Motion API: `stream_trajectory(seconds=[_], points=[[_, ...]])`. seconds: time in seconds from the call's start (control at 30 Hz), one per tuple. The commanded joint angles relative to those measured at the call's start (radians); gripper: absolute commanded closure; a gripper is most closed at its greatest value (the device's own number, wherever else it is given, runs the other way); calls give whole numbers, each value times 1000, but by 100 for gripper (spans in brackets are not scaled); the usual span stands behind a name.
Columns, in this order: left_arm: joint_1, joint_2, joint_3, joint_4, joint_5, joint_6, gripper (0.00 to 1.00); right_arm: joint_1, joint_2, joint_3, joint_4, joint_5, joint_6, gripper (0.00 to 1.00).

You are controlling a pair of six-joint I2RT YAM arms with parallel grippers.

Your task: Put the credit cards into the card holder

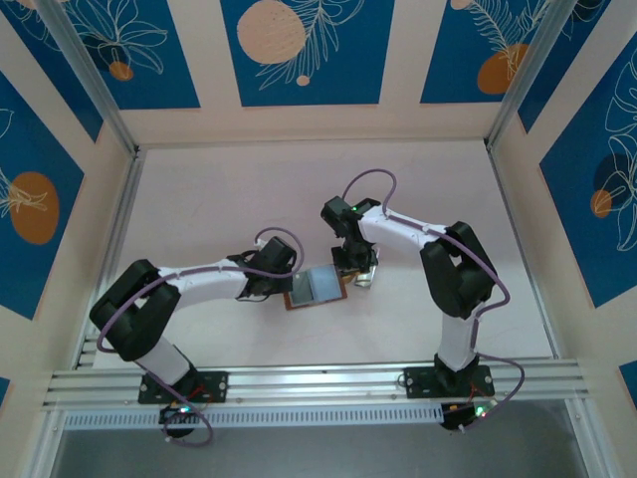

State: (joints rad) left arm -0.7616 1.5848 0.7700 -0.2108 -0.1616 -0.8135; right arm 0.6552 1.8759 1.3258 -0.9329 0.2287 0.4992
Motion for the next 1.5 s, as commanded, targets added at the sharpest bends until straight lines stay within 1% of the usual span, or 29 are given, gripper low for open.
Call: stream_trajectory(seconds=[0.0, 0.2, 0.37, 0.5, 0.6, 0.7, 0.93, 1.03, 1.1, 1.2, 1.33, 1.47], points=[[-10, -2, -11, -76, 16, 2, 97, 4, 16, -8, -10, -24, -4, 81], [-10, 6, -9, -70, 22, 4, 97, 10, -8, -3, -20, -41, -4, 93], [-16, 13, -5, -55, 33, 3, 97, 29, -57, 22, -41, -68, -3, 99], [-29, 28, 21, -52, 36, 1, 97, 36, -120, 46, -35, -150, -5, 100], [-41, 39, 50, -53, 37, 1, 97, 45, -136, 74, -22, -229, -3, 100], [-43, 45, 63, -42, 52, -8, 97, 61, -132, 98, 9, -323, 14, 100], [-44, 41, 68, -22, 64, -36, 96, 109, -90, 130, 109, -484, 83, 100], [-42, -6, 38, -17, 43, -63, 93, 120, -71, 123, 144, -526, 112, 100], [-43, -70, -2, -8, 18, -90, 88, 125, -64, 112, 167, -541, 126, 100], [-40, -149, -32, -46, -15, -111, 84, 129, -54, 114, 173, -541, 133, 100], [-35, -232, -76, -88, -33, -124, 81, 130, -48, 117, 171, -535, 136, 100], [-18, -320, -152, -131, -47, -154, 83, 136, -36, 123, 166, -531, 136, 100]])
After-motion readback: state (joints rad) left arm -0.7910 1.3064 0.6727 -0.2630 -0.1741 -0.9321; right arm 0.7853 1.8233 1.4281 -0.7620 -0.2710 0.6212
